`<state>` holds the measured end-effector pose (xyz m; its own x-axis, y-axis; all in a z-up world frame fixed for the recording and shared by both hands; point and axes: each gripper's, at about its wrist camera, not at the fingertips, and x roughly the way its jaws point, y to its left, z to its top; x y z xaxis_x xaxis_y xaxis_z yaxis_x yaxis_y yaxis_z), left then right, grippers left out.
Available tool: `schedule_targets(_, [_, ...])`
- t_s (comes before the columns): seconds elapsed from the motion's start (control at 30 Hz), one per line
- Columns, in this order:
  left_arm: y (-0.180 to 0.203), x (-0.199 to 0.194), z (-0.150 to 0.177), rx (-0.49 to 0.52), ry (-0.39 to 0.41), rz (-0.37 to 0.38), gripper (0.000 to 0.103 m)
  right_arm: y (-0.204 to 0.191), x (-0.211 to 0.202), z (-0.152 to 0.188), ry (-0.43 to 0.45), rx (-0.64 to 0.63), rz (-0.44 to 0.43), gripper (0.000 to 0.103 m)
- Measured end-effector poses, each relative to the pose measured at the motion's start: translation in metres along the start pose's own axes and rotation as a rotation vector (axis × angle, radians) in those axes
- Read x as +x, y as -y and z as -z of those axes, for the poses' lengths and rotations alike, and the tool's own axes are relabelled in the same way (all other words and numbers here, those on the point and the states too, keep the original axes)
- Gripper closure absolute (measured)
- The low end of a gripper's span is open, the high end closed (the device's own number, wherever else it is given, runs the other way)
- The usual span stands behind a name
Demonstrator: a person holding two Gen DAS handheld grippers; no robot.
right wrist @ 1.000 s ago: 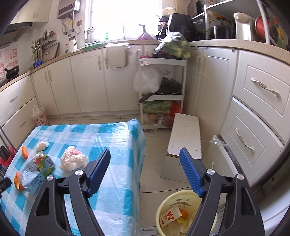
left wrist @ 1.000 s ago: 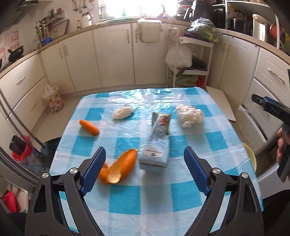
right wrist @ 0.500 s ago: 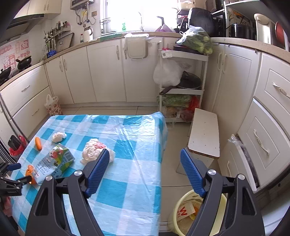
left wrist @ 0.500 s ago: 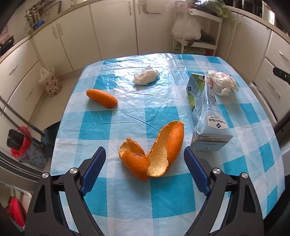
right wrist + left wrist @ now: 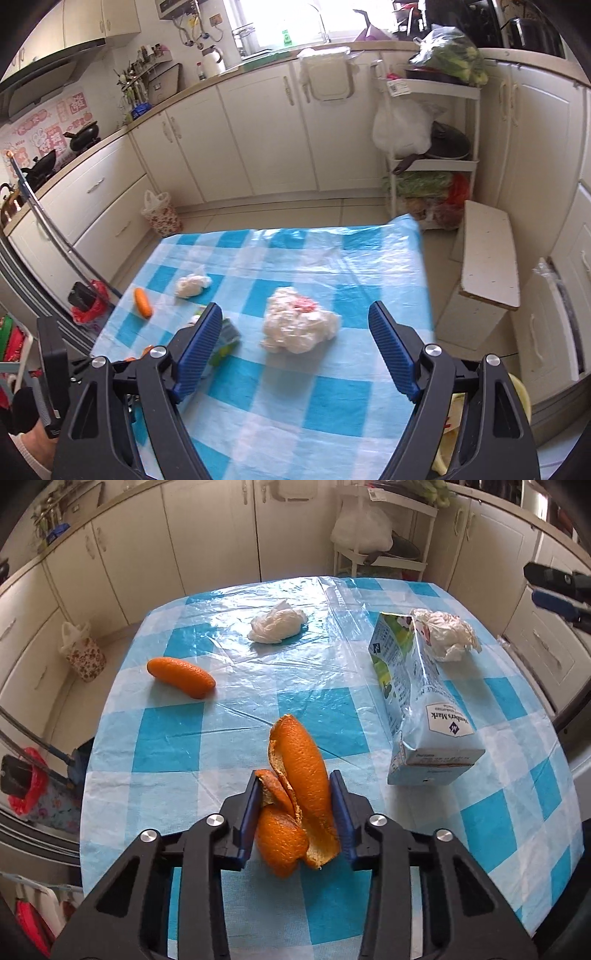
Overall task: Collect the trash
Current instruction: 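Grasp the curled orange peel pieces with the left tool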
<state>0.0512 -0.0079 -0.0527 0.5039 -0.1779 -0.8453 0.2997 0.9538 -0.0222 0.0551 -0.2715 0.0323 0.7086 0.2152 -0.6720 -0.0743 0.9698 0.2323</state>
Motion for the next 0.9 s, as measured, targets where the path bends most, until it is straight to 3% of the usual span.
schedule_targets(0.17, [-0.021,-0.009,0.003,-0.096,0.016,-0.006,0.08,-0.025,0.017,0.004,-0.055,0.006,-0.067,0.025])
schedule_targets(0.33, [-0.029,-0.011,0.006,-0.11,0.015,-0.054,0.08,-0.039,0.036,0.011,-0.119,0.037,-0.117,0.025])
schedule_targets(0.57, [-0.031,-0.008,0.009,-0.113,0.005,-0.064,0.076,-0.063,0.056,0.025,-0.19,0.016,-0.15,0.025])
schedule_targets(0.7, [-0.032,-0.008,0.01,-0.117,0.002,-0.059,0.075,-0.07,0.059,0.026,-0.206,-0.019,-0.149,0.025])
schedule_targets(0.9, [-0.034,-0.006,0.01,-0.123,-0.003,-0.053,0.072,-0.049,0.053,0.014,-0.159,0.068,-0.155,0.025])
